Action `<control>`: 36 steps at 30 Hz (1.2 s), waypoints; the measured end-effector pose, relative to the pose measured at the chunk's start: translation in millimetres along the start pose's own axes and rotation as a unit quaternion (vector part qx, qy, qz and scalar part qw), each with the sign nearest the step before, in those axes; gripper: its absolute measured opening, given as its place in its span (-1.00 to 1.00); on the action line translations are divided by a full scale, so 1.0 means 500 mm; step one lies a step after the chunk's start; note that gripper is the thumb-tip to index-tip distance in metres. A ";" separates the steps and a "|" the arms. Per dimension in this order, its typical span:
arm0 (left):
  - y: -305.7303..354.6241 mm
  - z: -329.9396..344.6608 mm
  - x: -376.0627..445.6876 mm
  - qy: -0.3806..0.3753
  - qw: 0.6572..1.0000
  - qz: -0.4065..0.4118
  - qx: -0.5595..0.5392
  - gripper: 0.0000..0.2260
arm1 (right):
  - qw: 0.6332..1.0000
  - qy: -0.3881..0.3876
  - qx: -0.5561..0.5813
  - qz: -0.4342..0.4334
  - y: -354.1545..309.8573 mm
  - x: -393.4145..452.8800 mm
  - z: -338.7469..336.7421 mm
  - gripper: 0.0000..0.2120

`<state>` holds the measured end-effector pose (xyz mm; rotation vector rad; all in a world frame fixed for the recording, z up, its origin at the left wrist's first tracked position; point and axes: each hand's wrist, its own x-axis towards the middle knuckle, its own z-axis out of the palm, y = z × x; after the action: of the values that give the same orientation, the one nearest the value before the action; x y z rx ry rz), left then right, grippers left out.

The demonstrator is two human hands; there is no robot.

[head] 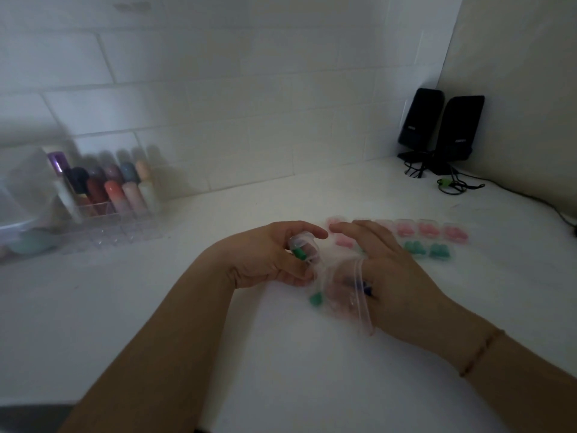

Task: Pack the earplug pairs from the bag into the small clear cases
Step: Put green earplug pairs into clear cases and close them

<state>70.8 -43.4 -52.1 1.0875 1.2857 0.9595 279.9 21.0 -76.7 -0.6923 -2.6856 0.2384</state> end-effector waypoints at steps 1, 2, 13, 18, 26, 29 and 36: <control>0.000 0.001 -0.001 -0.001 1.000 0.000 0.001 -0.46 | 1.000 -0.005 0.007 0.007 -0.003 0.000 -0.001 -0.81; 0.001 0.001 -0.001 -0.001 1.000 0.001 0.002 -0.46 | 1.000 -0.007 0.013 0.012 -0.007 -0.001 -0.002 -0.77; -0.002 0.004 0.003 -0.011 1.000 -0.004 0.007 -0.44 | 0.996 -0.032 0.043 0.071 -0.023 0.001 -0.001 -0.28; -0.004 0.005 0.002 0.006 1.000 -0.004 0.019 -0.44 | 0.997 0.013 0.035 0.065 0.010 -0.006 -0.012 -0.60; -0.003 0.005 0.001 0.011 0.999 -0.011 0.030 -0.47 | 0.996 -0.034 0.076 0.027 0.049 -0.026 -0.099 -0.92; -0.004 0.005 0.001 0.015 1.000 -0.010 0.023 -0.52 | 0.994 -0.056 0.094 0.016 0.093 -0.042 -0.134 -0.70; 0.005 -0.002 0.001 0.076 0.997 0.008 -0.009 -0.74 | 0.991 -0.022 0.130 0.010 0.219 -0.082 -0.177 -0.53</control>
<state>70.1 -42.2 -49.7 1.0287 1.3913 1.0806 394.4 102.0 -34.2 -0.6382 -2.6223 0.6027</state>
